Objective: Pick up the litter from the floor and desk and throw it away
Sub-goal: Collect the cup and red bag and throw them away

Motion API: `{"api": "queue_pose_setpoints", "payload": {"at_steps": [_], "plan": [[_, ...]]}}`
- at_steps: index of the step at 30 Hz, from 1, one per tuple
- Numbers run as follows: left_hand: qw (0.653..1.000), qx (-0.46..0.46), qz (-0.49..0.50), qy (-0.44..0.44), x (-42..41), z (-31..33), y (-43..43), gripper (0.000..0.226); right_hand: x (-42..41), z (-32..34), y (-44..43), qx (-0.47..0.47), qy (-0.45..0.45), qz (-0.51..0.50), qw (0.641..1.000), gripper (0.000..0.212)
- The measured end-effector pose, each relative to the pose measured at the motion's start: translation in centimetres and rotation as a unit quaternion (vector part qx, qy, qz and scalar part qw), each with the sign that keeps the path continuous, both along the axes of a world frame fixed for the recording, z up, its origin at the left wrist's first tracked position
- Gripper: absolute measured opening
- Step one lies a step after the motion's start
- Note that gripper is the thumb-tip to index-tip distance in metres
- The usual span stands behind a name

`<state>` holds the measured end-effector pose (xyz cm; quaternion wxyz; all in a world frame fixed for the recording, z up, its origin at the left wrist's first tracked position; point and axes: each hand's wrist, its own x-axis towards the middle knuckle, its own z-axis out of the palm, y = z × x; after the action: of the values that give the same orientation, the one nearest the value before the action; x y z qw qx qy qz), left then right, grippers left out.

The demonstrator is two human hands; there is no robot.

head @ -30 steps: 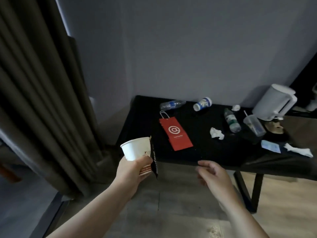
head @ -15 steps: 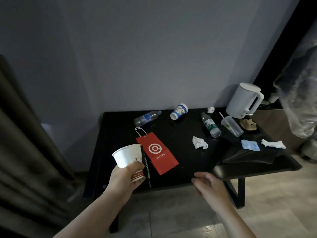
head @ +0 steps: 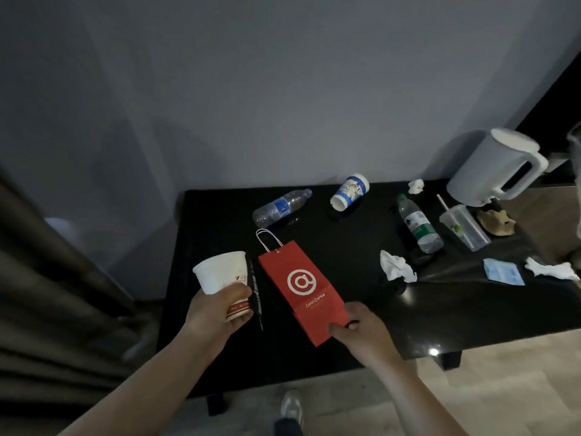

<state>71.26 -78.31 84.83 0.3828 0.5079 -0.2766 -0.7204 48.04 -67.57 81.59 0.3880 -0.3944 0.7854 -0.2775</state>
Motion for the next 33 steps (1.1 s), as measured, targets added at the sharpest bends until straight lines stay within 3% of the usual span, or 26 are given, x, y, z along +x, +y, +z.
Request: {"api": "queue_pose_setpoints", "payload": {"at_steps": [3, 7, 9, 12, 20, 24, 33], "plan": [[0.999, 0.024, 0.03, -0.012, -0.7, -1.7, -2.4, 0.029, -0.7, -2.4, -3.5, 0.027, 0.0, 0.024, 0.999, 0.03], [0.998, 0.037, 0.045, -0.033, -2.3, -3.4, -5.0, 0.032, -1.1, -6.1, -7.4, 0.084, 0.163, 0.083, 0.98, 0.089], [0.997, 0.045, 0.042, -0.038, -3.5, -4.2, -6.1, 0.031, -1.0, -7.8, -8.9, 0.108, 0.186, 0.108, 0.971, 0.111], [0.995, 0.066, 0.063, -0.047, -4.9, -5.3, -7.3, 0.021, -1.0, -10.2, -10.7, 0.146, 0.194, 0.125, 0.962, 0.126], [0.989, 0.102, 0.092, -0.061, -5.2, -6.5, -9.2, 0.023, -1.4, -12.2, -12.9, 0.199, 0.22, 0.142, 0.944, 0.129], [0.991, 0.096, 0.07, -0.056, -5.5, -6.3, -10.5, 0.021, -2.1, -11.4, -13.1, 0.21, 0.188, 0.127, 0.951, 0.129], [0.998, 0.049, -0.038, -0.013, -8.0, -2.8, -12.1, 0.028, -2.4, -4.6, -11.6, 0.14, 0.166, -0.041, 0.975, 0.119]]}}
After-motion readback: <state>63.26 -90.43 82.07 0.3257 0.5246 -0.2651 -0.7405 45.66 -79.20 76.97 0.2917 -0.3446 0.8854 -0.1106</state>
